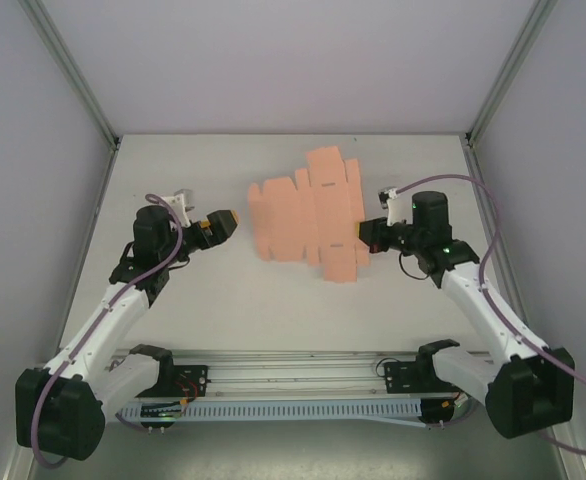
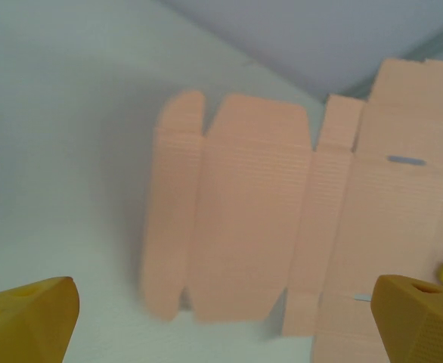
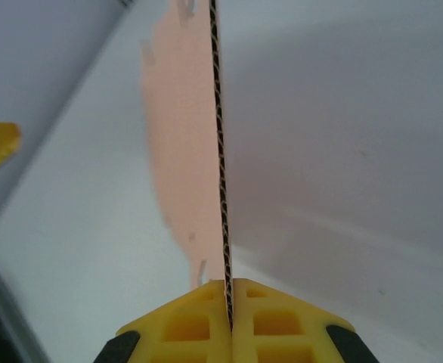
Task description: Assemble paper box
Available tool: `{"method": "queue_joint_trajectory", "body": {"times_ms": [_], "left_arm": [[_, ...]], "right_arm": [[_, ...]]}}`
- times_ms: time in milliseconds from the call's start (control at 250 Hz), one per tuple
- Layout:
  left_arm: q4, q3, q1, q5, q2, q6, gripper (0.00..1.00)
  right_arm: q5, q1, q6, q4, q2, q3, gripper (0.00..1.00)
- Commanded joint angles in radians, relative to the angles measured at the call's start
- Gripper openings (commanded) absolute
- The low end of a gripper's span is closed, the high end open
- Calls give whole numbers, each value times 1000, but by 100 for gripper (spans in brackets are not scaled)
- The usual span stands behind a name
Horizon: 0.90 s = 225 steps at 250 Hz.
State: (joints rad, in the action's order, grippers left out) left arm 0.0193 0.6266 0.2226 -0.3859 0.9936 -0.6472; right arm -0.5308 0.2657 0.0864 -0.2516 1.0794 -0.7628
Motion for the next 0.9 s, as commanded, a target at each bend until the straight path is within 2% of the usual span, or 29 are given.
{"method": "queue_joint_trajectory", "body": {"times_ms": [0,108,272,372,564,644,711,895], "left_arm": [[183,11,-1,164,23,43,99],[187,8,0,136,55,59,99],[149,3,-2,106,95,64,98],[128,6,-2,87,110,60,99],[121,25,-2,52,125,72,98],[118,35,-2,33,129,78,99],[109,46,-2,16,140,77,98],[57,143,-1,-96,220,71,99]], "right_arm": [[128,13,-151,-102,74,-44,0],[286,57,-253,-164,185,-124,0],[644,158,-426,-170,358,-263,0],[834,231,-617,-26,442,-269,0],[1054,352,-1001,339,588,-226,0],[1088,390,-1086,446,624,-220,0],[1062,409,-1123,523,635,-203,0],[997,460,-1140,557,637,-190,0]]}}
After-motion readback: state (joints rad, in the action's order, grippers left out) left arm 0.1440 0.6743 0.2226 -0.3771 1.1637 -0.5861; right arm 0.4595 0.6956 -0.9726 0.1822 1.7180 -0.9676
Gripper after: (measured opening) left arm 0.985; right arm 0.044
